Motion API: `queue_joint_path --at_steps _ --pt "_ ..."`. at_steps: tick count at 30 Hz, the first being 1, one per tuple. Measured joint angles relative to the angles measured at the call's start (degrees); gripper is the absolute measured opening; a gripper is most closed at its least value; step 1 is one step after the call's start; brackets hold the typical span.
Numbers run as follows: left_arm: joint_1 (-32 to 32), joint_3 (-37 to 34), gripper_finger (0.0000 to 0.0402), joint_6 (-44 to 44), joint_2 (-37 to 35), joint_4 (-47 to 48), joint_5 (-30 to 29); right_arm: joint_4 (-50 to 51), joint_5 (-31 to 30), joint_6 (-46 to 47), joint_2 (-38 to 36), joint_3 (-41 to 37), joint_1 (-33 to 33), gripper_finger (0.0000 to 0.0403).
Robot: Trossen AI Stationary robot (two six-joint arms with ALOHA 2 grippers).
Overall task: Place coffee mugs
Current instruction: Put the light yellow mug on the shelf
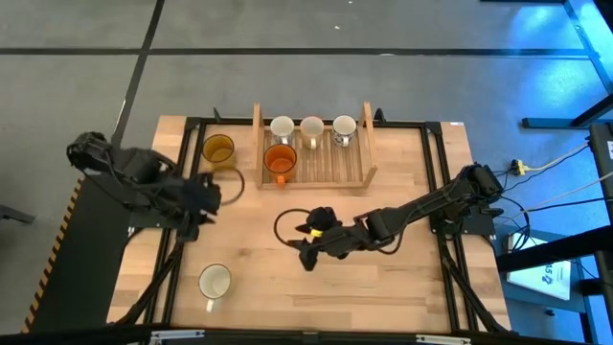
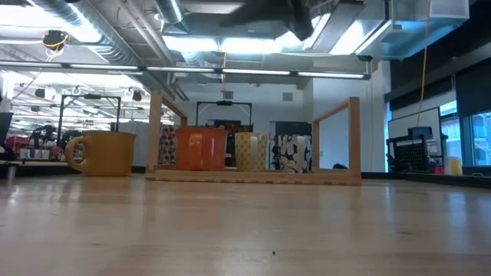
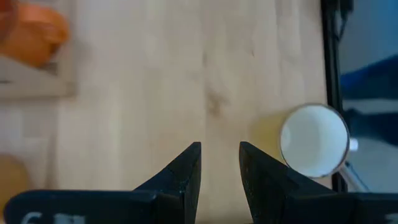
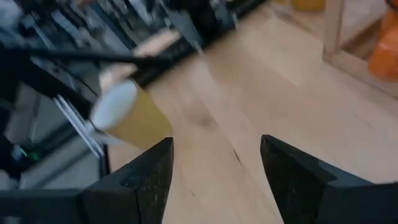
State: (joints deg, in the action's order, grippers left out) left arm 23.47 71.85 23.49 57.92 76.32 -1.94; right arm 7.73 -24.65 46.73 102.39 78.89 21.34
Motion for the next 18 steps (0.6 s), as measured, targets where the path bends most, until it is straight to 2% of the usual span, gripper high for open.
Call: queue_joint_path --at_steps 3,9,18 --pt "4.7 -3.3 0.0103 0.7 0.3 -2.7 0.3 -3.0 -1.5 1.5 0.0 0.0 0.1 0.0229" --pt "12.0 -8.6 0.0103 3.5 2.3 -8.0 0.2 -4.7 -0.8 5.4 0.0 0.0 1.1 0.0229" --pt "19.3 -9.2 0.0103 10.5 10.1 -15.2 -0.5 -1.5 0.3 5.3 0.0 0.0 2.5 0.0229"
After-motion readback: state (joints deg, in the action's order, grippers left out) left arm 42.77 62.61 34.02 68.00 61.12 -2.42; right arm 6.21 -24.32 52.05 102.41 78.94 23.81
